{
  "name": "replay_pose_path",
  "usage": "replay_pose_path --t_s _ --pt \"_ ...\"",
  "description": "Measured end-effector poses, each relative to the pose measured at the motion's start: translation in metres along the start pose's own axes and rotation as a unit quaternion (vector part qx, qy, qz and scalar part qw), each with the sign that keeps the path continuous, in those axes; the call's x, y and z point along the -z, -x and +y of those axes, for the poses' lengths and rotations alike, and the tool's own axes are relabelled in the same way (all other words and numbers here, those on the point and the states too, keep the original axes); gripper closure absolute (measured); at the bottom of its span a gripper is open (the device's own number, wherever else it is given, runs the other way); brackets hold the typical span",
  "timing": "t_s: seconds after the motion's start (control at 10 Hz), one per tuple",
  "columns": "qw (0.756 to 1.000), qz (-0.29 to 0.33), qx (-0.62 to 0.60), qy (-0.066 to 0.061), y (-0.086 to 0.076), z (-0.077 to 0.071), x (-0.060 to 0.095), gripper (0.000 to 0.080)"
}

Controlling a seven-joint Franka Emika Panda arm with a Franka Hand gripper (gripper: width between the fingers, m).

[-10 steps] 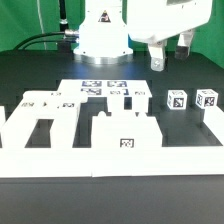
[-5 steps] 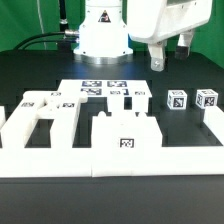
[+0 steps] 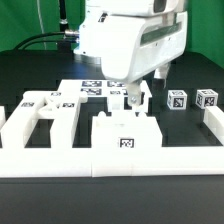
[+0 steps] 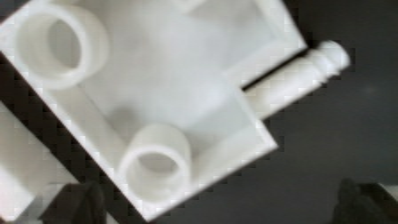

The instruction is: Assemble chair

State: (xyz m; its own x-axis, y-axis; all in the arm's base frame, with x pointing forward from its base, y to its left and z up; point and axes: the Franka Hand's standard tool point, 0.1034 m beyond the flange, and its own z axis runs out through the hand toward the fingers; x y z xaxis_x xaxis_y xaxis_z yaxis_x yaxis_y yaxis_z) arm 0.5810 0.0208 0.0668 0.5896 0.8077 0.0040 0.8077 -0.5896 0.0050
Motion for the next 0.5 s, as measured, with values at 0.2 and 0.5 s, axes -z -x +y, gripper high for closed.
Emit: replay_pose_path --t_s 0.2,0.5 --pt "1.0 0.001 -0.009 0.0 -0.0022 -0.0011 0.0015 0.015" --pt "0.993 0.002 -0.114 -0.002 -0.0032 -0.0023 0.0008 0.015"
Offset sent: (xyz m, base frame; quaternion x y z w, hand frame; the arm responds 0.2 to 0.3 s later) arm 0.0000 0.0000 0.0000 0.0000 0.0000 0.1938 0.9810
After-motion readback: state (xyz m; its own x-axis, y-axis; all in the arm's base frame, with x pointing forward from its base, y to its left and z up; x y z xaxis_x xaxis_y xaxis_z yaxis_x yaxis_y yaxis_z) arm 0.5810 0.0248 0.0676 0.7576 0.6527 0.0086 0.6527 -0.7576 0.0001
